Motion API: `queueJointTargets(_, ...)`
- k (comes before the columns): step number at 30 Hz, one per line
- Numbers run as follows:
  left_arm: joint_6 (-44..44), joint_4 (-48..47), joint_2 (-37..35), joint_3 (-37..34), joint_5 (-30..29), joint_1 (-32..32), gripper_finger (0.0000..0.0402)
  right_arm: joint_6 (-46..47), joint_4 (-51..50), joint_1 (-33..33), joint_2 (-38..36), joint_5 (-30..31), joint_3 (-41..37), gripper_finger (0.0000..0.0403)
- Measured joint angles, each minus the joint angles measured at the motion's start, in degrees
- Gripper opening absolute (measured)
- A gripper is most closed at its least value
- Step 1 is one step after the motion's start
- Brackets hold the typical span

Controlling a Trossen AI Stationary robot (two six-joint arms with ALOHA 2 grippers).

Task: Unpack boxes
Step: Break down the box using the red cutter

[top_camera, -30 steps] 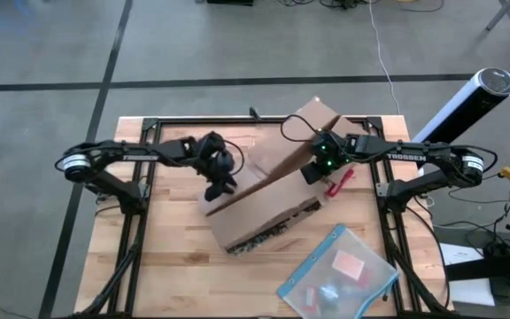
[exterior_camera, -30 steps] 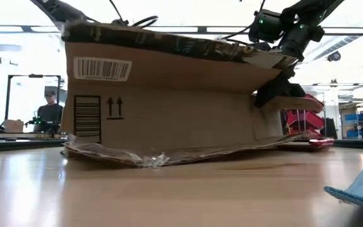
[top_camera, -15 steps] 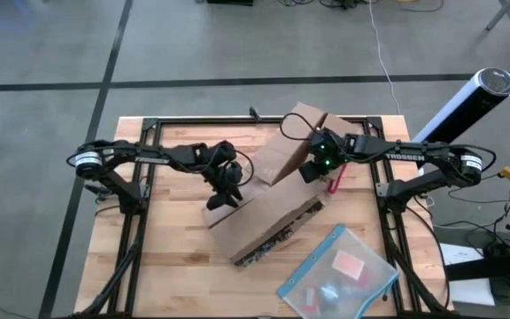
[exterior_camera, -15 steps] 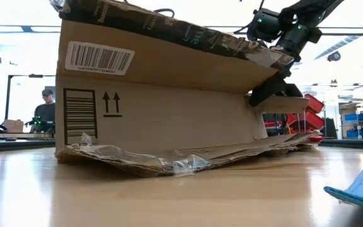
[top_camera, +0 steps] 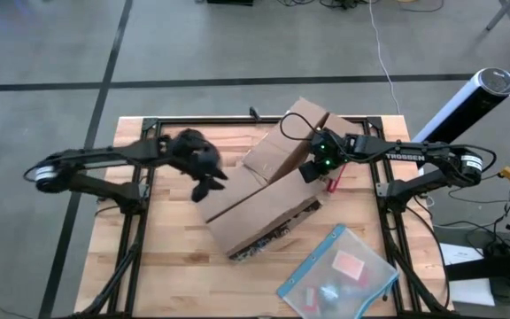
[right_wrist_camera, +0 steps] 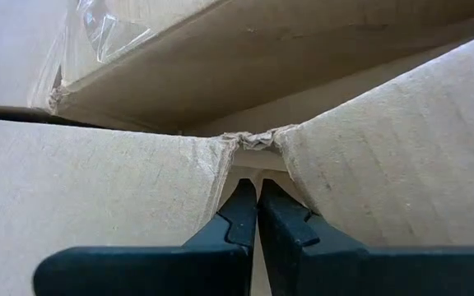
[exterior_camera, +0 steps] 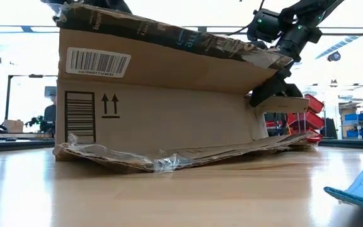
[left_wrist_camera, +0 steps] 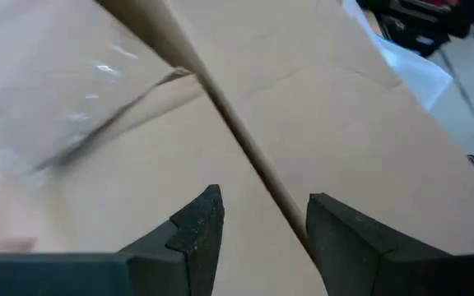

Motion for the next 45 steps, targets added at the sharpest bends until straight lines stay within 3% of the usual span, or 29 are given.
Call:
queueJointTargets(8,-8.4,-12.0,-17.5,-2.8,-7.0,-2.5,0.0149,-1.3,-0.1,0.0,0.0,0.0,0.0,0.0000)
queueJointTargets(13,-14.6,-11.6,-23.4,-7.0,-12.3,-9.7,0.0099,-1.5,-0.1,0.0,0.0,0.0,0.0,0.0000)
queueJointTargets(21,-26.8,-5.3,-25.1,-16.3,-17.1,-25.4,0.0011,-1.0,0.0,0.0,0.0,0.0,0.0,0.0000)
queueJointTargets(26,-34.7,-3.0,-24.0,-21.0,-21.7,-34.7,0.0005,-1.0,0.0,0.0,0.0,0.1,0.0,0.0000)
queueJointTargets(30,-39.9,3.8,-23.3,-25.3,-22.6,-38.3,0.0006,-0.9,0.1,0.0,0.0,0.5,0.0,0.0000)
queueJointTargets(36,-44.3,13.7,-19.9,-29.3,-23.9,-38.6,0.0049,-0.1,0.1,-0.1,0.0,0.5,0.0,0.0000)
queueJointTargets(45,-45.7,17.1,-12.6,-29.8,-26.0,-38.6,0.0215,1.0,0.1,0.0,0.0,0.4,0.0,0.0000)
